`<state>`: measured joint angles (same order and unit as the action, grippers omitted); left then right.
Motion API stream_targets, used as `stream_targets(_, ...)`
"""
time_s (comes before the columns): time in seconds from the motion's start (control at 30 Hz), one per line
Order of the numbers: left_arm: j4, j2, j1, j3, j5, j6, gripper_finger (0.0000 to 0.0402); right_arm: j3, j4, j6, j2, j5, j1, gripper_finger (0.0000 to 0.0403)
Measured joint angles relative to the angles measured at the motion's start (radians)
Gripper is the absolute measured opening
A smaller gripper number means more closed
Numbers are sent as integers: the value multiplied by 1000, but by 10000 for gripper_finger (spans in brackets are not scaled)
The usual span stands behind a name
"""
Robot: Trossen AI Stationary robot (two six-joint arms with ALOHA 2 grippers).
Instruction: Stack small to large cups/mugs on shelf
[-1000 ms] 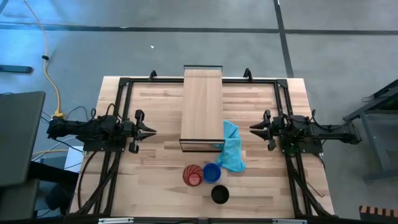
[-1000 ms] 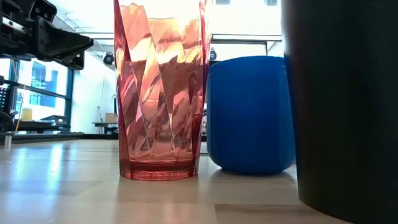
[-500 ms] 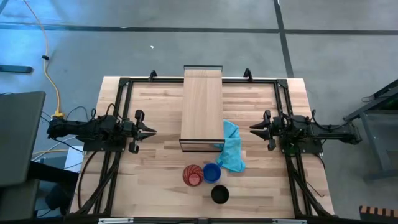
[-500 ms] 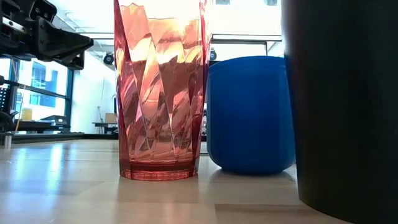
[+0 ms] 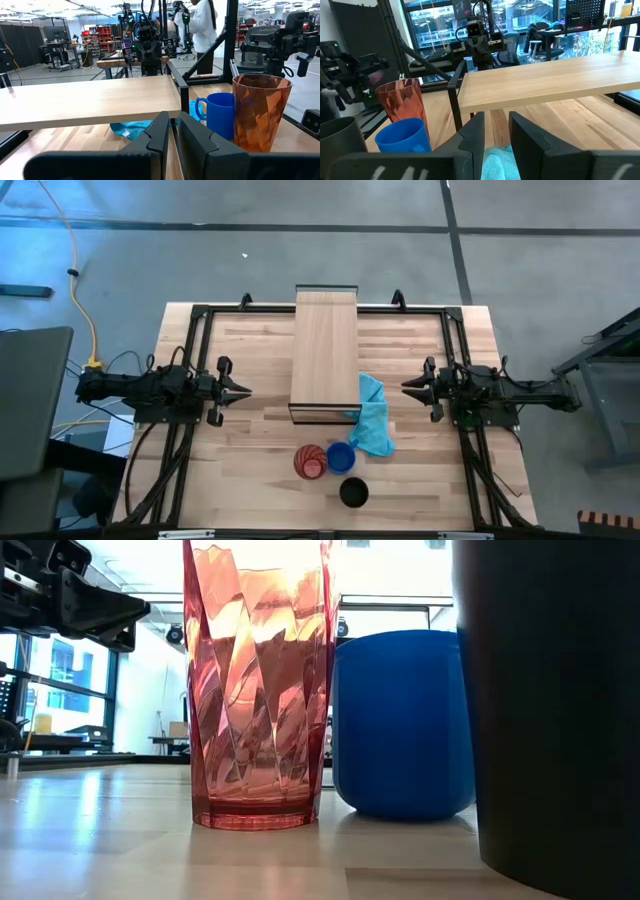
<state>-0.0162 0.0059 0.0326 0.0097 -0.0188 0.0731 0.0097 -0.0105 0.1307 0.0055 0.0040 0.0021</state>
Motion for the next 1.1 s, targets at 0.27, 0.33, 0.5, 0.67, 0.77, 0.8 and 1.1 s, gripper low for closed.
stream_targets(0.27, 0, 0, 0, 0, 0, 0, 33, 0, 0, 0, 0, 0, 0, 80)
stream_targets(0.33, 0, 0, 0, 0, 0, 0, 33, 0, 0, 0, 0, 0, 0, 80)
stream_targets(0.5, 0, 0, 0, 0, 0, 0, 33, 0, 0, 0, 0, 0, 0, 80)
stream_targets(0.67, 0, 0, 0, 0, 0, 0, 33, 0, 0, 0, 0, 0, 0, 80)
stream_targets(0.77, 0, 0, 0, 0, 0, 10, 33, 0, 0, 0, 0, 0, 0, 80)
stream_targets(0.8, 0, 0, 0, 0, 0, 55, 33, 0, 0, 0, 0, 0, 0, 80)
stream_targets(1.1, -24, 0, 0, 0, -84, 155, 33, 0, 0, 0, 0, 0, 0, 80)
